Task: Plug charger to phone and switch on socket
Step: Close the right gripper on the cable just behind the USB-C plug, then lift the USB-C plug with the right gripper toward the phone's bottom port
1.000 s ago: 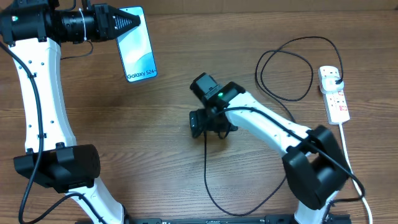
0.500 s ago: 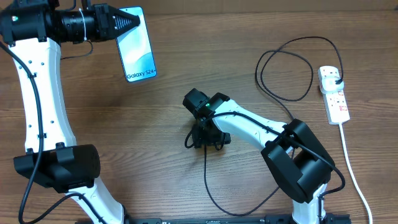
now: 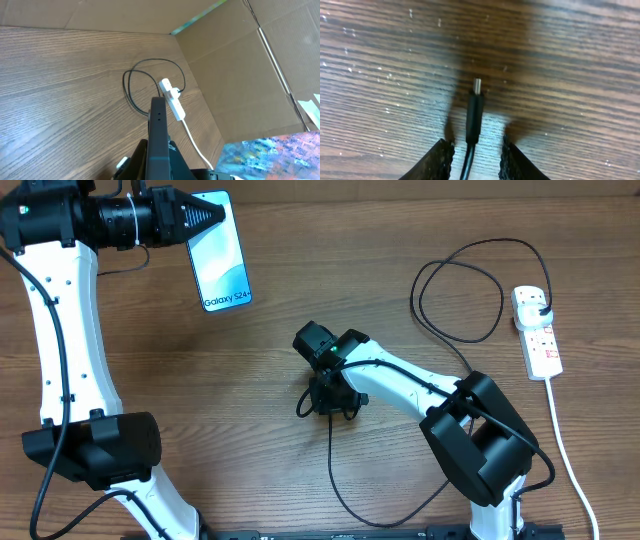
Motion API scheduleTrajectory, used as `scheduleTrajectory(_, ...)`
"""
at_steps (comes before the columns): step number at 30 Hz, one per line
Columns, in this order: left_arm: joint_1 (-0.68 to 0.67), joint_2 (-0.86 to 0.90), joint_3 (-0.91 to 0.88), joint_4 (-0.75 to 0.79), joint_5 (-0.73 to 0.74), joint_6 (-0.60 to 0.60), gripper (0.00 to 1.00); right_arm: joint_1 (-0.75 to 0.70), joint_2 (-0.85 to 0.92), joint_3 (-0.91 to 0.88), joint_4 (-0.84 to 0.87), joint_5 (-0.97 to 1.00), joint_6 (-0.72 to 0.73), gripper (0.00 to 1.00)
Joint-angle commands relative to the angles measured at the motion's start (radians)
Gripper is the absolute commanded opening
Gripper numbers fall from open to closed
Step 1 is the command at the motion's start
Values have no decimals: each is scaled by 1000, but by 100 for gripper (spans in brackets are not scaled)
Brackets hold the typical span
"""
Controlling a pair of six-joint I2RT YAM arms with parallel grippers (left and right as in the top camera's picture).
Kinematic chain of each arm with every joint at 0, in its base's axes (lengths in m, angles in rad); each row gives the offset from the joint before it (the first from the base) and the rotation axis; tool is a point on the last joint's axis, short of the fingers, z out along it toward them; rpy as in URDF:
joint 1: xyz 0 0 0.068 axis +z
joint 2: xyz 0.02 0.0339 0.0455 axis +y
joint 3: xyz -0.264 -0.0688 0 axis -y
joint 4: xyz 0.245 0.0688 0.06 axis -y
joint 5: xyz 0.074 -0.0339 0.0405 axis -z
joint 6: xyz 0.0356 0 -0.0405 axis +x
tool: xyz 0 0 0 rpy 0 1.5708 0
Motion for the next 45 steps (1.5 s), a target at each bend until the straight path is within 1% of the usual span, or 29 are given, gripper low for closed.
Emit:
scheduleTrajectory(1, 3, -18, 8, 5, 21, 19, 4, -1, -2, -3, 10, 11, 0, 34)
scheduleTrajectory(4, 3, -18, 8, 5, 21, 19, 4, -2, -2, -3, 15, 11, 0, 31)
scheduleTrajectory(6, 3, -18, 8, 5, 21, 19, 4, -2, -2, -3, 13, 11, 0, 20)
scheduleTrajectory(9, 3, -18, 8, 5, 22, 19, 4, -2, -1, -3, 11, 15, 0, 14)
scheduleTrajectory(12, 3, -18, 8, 5, 22, 19, 4, -2, -1, -3, 11, 18, 0, 11)
scheduleTrajectory(18, 3, -18, 8, 5, 21, 19, 4, -2, -1, -3, 14, 18, 0, 9)
scheduleTrajectory(22, 3, -18, 8, 5, 21, 19, 4, -3, -1, -3, 22, 18, 0, 4)
scheduleTrajectory(26, 3, -18, 8, 4, 25, 19, 4, -6, -2, 23, 14, -4, 0, 4)
scheduleTrajectory(31, 10, -18, 8, 5, 65, 10, 4, -32, -3, 76, 24, -197, 1, 4)
scheduleTrajectory(33, 19, -18, 8, 6, 93, 10, 4, -61, -3, 92, 60, -364, -7, 4)
scheduleTrajectory(36, 25, -18, 8, 12, 131, 11, 4, -99, -3, 92, 129, -632, -111, 4)
scheduleTrajectory(39, 26, -18, 8, 28, 161, 11, 4, -142, -3, 92, 183, -862, -185, 4)
scheduleTrajectory(41, 26, -18, 8, 44, 194, 10, 4, -171, -3, 92, 215, -961, -192, 4)
scheduleTrajectory(45, 26, -18, 8, 101, 307, 3, 4, -240, -3, 91, 311, -1167, -192, 4)
